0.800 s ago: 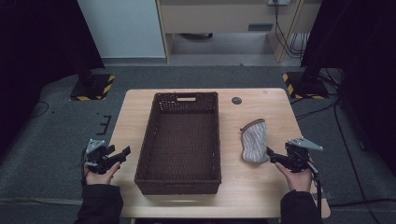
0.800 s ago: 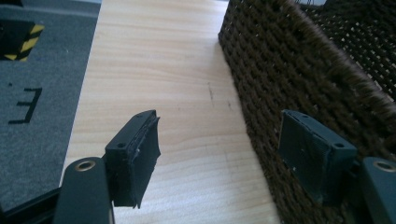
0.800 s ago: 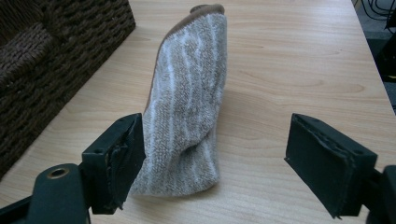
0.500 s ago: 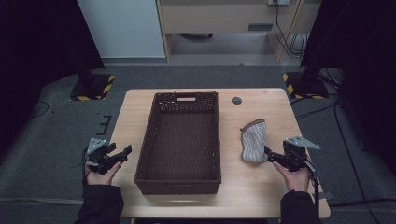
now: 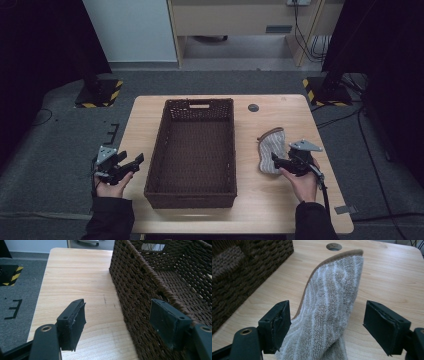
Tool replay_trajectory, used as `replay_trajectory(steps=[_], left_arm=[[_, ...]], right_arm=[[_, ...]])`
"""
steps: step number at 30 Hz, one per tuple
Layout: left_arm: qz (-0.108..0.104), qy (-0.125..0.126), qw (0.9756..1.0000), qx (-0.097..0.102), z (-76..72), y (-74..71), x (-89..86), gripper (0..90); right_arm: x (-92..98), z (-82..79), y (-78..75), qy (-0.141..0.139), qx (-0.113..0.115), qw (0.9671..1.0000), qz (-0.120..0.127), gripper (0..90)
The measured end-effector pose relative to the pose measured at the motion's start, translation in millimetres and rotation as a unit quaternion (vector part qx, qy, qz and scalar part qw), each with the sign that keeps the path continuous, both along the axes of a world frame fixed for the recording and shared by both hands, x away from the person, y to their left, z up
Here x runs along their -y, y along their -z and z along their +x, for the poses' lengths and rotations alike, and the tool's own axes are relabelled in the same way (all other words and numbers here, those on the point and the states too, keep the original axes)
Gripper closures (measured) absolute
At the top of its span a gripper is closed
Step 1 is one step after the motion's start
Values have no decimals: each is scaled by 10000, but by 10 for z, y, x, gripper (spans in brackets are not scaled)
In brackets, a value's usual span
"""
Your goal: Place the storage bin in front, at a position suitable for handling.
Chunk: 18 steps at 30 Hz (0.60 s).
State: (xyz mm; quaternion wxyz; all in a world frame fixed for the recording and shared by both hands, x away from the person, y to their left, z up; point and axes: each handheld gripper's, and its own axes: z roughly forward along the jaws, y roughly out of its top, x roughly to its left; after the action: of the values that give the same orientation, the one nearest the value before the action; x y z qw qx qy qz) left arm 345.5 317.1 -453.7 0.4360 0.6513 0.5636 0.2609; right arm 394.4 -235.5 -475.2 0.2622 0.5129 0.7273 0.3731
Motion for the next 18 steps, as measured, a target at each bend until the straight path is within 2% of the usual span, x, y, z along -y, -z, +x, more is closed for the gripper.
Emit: replay_trajectory(steps=[4, 7, 12, 14, 17, 18], left_arm=[[22, 17, 10000, -6, 1, 4, 11, 267], [11, 23, 10000, -2, 2, 5, 13, 265], [-22, 18, 10000, 54, -7, -12, 7, 265], [-9, 41, 10000, 64, -10, -17, 12, 263], [-10, 51, 10000, 76, -9, -15, 19, 263], [-11, 60, 10000, 69, -8, -15, 23, 263]], right_arm=[[-38, 66, 57, 22, -99, 9999, 57, 237], [-80, 145, 162, 36, -328, 9995, -24, 247], [-103, 191, 266, 25, -501, 9987, -94, 297], [-115, 212, 325, -7, -608, 9977, -282, 351], [-112, 217, 339, 3, -641, 9977, -225, 396], [-114, 220, 346, -17, -655, 9976, -227, 468]])
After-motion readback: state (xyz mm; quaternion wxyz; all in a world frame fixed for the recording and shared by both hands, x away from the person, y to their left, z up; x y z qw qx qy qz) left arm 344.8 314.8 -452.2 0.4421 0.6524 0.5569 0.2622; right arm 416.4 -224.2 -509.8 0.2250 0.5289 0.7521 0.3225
